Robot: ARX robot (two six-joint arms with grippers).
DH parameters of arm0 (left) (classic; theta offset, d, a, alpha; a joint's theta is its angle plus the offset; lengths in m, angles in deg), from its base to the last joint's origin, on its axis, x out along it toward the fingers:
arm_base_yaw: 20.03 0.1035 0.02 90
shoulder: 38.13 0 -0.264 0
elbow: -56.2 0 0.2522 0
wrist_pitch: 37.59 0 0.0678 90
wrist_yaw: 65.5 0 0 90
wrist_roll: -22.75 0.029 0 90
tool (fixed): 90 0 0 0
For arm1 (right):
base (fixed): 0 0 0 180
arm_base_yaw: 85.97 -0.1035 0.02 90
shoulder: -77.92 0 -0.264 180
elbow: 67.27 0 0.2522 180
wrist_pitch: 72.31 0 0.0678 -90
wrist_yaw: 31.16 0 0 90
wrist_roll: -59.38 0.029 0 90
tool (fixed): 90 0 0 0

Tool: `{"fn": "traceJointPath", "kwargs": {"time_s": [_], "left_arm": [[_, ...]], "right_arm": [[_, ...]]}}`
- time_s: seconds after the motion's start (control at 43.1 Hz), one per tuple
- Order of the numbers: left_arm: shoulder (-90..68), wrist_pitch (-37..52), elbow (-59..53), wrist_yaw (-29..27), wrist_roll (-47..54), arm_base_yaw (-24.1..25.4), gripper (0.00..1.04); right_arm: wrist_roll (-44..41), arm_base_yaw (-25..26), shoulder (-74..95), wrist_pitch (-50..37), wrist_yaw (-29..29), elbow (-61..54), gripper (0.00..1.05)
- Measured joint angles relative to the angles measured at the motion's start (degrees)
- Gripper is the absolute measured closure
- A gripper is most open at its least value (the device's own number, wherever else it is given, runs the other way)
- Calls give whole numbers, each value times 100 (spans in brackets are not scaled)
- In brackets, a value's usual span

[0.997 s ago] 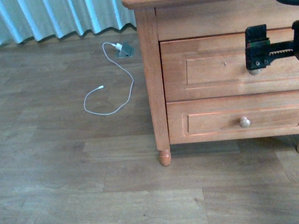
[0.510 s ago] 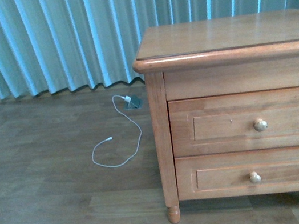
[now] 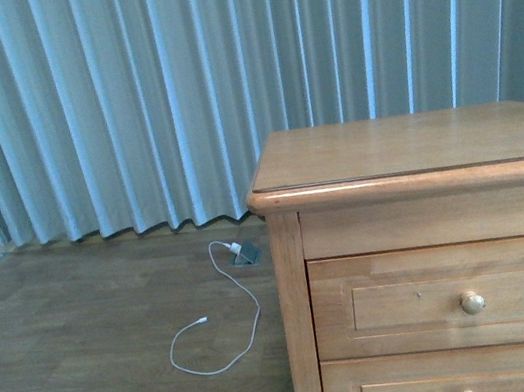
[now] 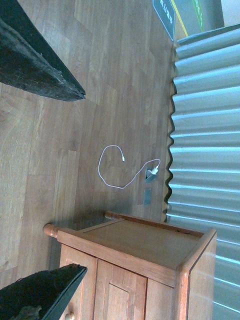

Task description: Put charger into drawer

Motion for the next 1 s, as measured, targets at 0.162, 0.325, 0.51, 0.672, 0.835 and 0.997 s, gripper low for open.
{"fn": "traceJointPath", "kwargs": {"time_s": [0.162,0.325,0.51,0.672,0.835,0.997], "left_arm": [[0,0,0,0,-2,0,6],[0,0,-2,0,0,0,6],[0,0,0,0,-2,2,6],[0,0,0,0,0,0,6],[0,0,0,0,-2,0,6],[2,0,0,-4,0,0,6]], "right_arm": [[-730,-608,-479,-1440,1998,-667,37],[-922,-1126,-811,-1331,2389,-839,67],[-953,-1130,-1108,-1158,2433,-957,97],[-973,-1132,-1375,-988,2430,-1049,103],[-977,-1132,-1672,-896,2430,-1220,103],[-979,-1134,-2551,160,2428,-1215,103]]}}
